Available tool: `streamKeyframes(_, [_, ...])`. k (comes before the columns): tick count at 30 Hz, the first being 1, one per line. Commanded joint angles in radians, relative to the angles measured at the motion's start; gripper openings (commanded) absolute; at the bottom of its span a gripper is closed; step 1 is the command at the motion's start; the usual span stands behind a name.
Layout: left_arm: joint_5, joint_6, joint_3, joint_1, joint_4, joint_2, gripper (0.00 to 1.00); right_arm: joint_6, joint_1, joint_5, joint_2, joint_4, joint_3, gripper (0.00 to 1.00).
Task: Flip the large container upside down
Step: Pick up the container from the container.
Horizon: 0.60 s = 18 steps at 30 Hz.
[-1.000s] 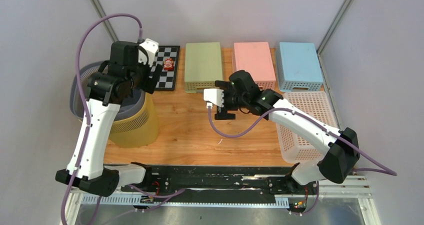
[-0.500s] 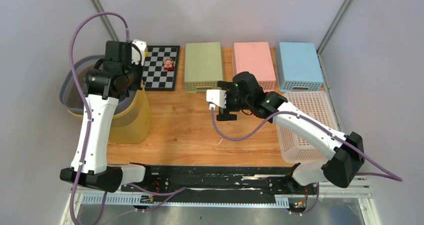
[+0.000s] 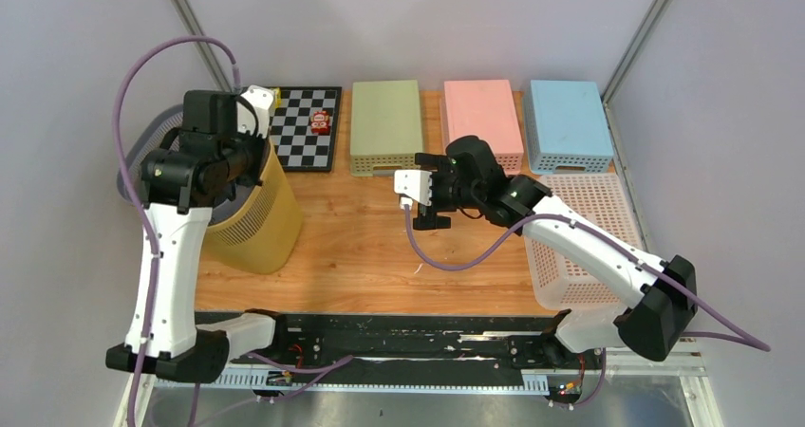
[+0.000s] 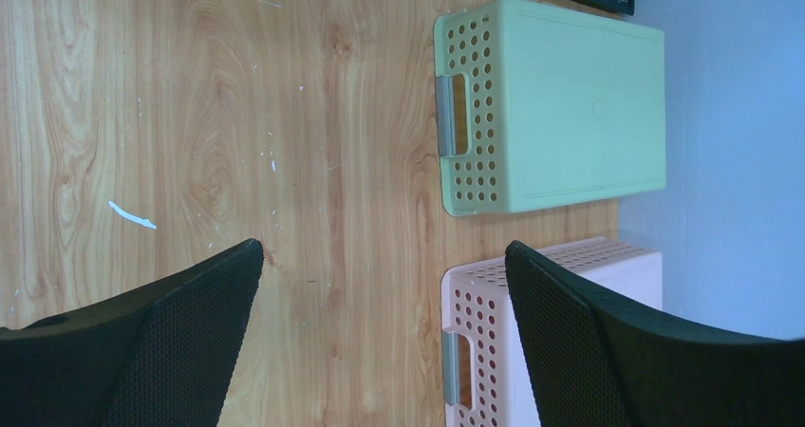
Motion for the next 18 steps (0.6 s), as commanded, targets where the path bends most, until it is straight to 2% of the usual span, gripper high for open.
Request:
streamKeyframes(1, [-0.031, 0.066, 0.091, 0.001, 0.08, -0.094, 0.0, 0.015, 0.002, -0.034, -0.034, 0.004, 0.001, 1.0])
streamKeyframes(14, [-0.017, 0.181, 0.116, 0.001, 0.18, -0.157, 0.0, 0.018, 0.003, -0.053, -0.053, 0.001, 0.01, 1.0])
streamKeyframes(18, [0.004, 0.209, 0.191, 0.001, 0.209, -0.159, 0.0, 0.018, 0.003, -0.057, -0.05, 0.002, 0.014, 1.0])
